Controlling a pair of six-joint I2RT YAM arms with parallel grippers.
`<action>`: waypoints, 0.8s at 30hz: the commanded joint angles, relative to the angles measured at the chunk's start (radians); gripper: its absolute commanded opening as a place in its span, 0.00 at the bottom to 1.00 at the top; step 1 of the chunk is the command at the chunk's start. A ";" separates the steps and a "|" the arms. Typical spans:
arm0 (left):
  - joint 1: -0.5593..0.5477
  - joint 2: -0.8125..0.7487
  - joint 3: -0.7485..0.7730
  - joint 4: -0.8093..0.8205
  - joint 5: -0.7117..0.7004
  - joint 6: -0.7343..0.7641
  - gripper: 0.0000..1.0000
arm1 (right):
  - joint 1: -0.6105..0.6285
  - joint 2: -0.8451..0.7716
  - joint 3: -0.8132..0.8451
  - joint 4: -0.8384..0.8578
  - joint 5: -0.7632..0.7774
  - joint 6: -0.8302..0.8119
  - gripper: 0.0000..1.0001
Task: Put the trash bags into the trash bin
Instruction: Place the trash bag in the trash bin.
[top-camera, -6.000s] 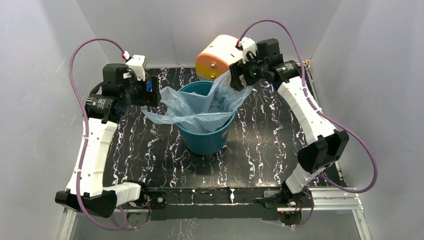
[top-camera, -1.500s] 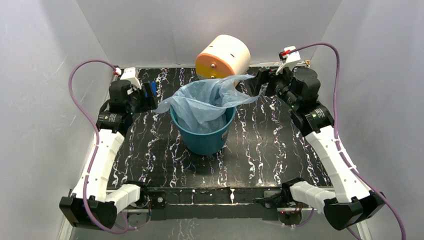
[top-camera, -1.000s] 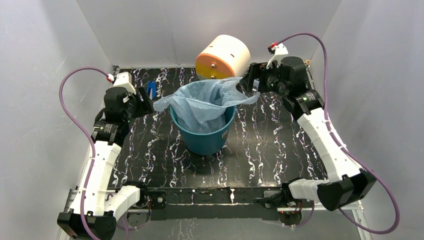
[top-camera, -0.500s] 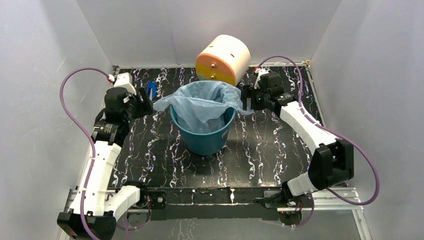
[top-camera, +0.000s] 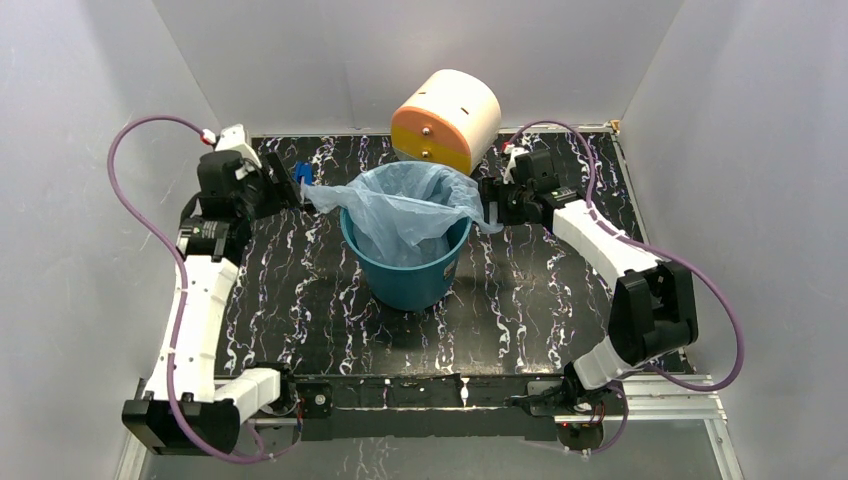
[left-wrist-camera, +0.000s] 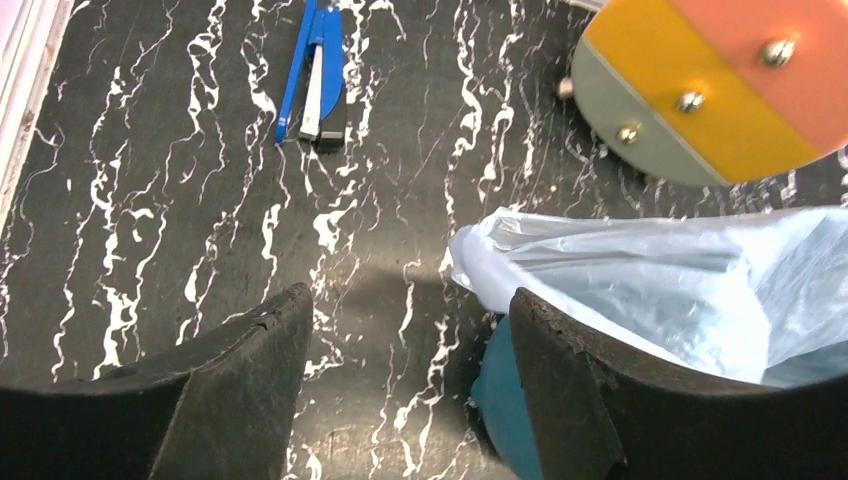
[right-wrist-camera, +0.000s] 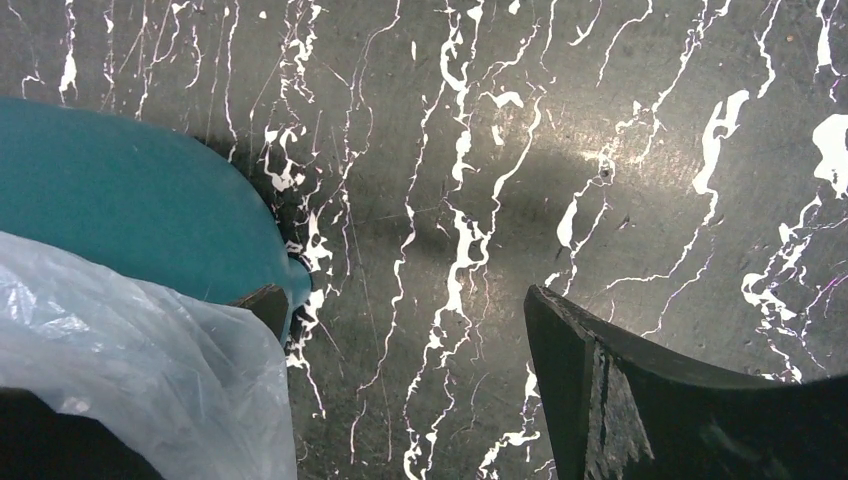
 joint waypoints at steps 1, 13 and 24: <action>0.114 0.041 0.085 0.030 0.138 -0.045 0.70 | -0.006 -0.065 0.004 0.054 -0.023 -0.008 0.99; 0.215 0.142 0.024 0.243 0.446 -0.095 0.70 | -0.006 -0.132 0.085 0.002 -0.033 -0.020 0.99; 0.225 0.266 0.001 0.167 0.580 0.001 0.69 | -0.006 -0.180 0.188 -0.074 -0.095 -0.007 0.99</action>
